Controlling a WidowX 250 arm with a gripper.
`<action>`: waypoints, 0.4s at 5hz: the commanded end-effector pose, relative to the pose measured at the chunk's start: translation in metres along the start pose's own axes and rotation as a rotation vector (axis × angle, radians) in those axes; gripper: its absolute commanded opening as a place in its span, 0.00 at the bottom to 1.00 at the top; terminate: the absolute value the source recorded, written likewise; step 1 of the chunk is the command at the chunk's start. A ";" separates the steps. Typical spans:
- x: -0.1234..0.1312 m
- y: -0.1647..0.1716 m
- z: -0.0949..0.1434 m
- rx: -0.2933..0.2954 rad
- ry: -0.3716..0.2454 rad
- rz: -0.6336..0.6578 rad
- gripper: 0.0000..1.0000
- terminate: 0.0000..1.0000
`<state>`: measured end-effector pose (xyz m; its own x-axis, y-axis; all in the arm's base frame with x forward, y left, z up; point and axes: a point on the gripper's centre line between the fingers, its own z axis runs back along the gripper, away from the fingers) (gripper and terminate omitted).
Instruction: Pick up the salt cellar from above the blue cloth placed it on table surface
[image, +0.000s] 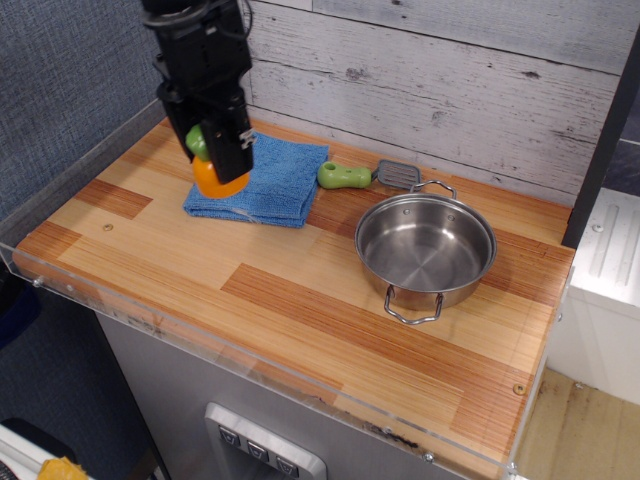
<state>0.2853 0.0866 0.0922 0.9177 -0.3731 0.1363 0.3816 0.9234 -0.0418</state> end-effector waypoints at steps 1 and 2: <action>-0.011 -0.027 0.007 0.021 -0.016 -0.089 0.00 0.00; -0.014 -0.035 -0.004 0.031 0.019 -0.133 0.00 0.00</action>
<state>0.2583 0.0543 0.0773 0.8682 -0.4874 0.0928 0.4911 0.8709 -0.0206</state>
